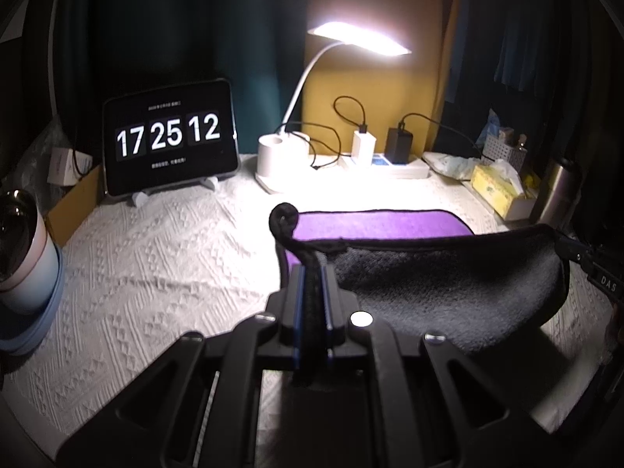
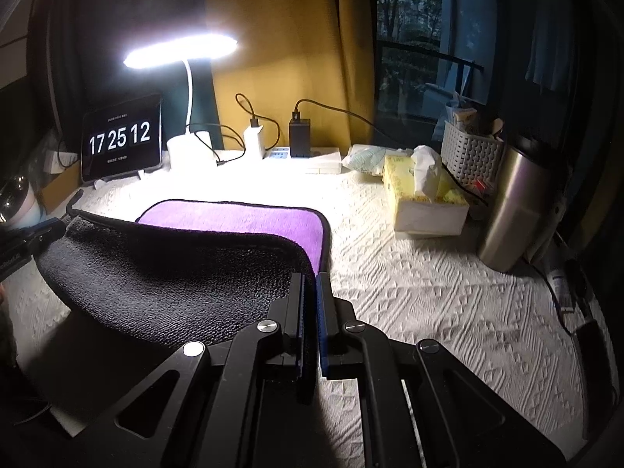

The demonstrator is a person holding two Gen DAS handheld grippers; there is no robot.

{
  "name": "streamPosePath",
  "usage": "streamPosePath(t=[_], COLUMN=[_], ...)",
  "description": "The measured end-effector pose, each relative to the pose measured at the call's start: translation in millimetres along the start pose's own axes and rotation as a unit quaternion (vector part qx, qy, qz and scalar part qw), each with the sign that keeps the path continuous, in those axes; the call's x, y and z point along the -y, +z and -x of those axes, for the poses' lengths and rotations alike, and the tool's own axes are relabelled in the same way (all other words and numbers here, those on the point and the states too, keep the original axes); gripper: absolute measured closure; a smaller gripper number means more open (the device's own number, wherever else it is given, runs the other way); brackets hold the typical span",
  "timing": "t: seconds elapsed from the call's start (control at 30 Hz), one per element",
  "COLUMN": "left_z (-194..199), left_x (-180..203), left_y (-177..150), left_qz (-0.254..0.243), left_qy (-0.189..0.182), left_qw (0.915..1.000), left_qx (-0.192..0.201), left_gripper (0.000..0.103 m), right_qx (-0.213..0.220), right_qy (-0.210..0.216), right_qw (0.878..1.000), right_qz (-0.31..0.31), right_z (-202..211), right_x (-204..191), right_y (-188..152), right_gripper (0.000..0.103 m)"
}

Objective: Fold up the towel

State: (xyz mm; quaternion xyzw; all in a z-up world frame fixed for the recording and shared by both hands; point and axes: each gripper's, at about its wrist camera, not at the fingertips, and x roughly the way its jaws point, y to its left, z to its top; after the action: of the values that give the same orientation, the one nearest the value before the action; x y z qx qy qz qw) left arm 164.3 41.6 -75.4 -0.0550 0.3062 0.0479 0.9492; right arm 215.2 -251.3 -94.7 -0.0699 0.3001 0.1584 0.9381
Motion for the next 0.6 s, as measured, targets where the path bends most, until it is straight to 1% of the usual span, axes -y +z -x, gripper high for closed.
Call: streamPosePath(t=[0.27,0.6], left_z=[-6,-17], left_x=[-1,-3], left_y=[12,21], left_qz=[-0.002,-0.002], left_qy=[0.001,0.001], left_qw=[0.9999,0.9998], left_qx=[0.013,0.020], left_gripper=[0.094,0.094], right_qx=[0.008,0.014], right_qy=[-0.002,-0.005], right_qw=[1.000,1.000], right_qz=[0.003,0.006], right_z=[-7,-19], right_x=[3,3], right_y=[12,24], right_gripper=[0.096,0.096])
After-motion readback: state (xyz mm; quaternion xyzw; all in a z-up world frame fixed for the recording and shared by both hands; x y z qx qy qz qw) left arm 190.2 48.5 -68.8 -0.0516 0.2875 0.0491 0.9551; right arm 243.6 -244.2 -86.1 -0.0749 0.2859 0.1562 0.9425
